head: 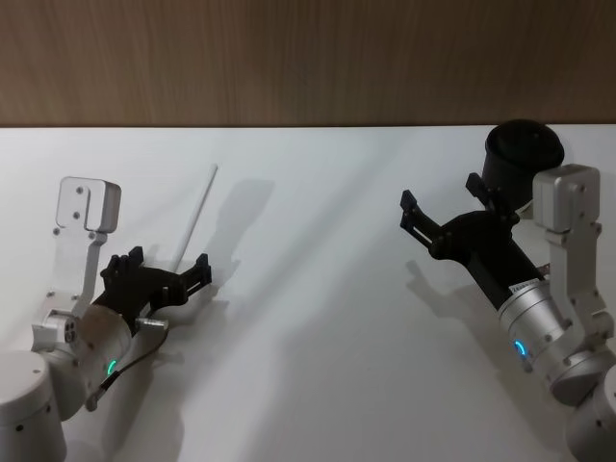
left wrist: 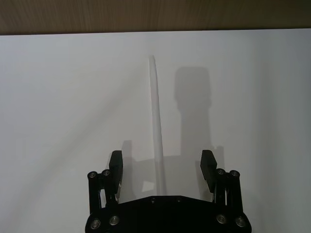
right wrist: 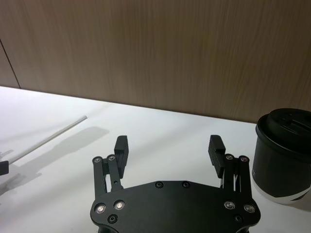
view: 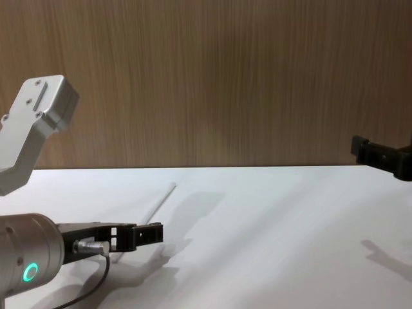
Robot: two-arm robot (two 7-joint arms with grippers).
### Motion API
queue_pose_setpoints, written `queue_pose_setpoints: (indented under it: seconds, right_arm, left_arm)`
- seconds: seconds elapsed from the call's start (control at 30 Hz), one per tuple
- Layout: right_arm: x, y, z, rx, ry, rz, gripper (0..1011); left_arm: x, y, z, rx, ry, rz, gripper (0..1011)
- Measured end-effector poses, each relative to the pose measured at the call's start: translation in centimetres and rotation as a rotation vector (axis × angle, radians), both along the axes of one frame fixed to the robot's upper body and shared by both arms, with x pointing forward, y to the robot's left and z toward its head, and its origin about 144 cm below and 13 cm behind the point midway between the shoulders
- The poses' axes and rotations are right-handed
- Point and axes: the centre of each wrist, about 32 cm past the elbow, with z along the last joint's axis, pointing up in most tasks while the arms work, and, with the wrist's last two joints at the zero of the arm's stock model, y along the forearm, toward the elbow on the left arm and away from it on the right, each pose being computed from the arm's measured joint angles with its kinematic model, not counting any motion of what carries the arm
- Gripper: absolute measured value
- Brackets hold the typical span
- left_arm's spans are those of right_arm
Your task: Pick up the straw with one hand, pass it to the other hand, and insert it into the cup.
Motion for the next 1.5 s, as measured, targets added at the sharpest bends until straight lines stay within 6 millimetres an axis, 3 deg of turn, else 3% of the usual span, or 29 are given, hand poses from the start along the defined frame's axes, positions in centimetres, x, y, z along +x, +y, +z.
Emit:
queue_pose_setpoints:
  seconds: [1.5]
  right_arm:
    - [0.0,0.0,0.0,0.0,0.0,0.0,1001]
  left_arm:
    - [-0.11,-0.85,0.49,0.023,0.038,0.01,1003]
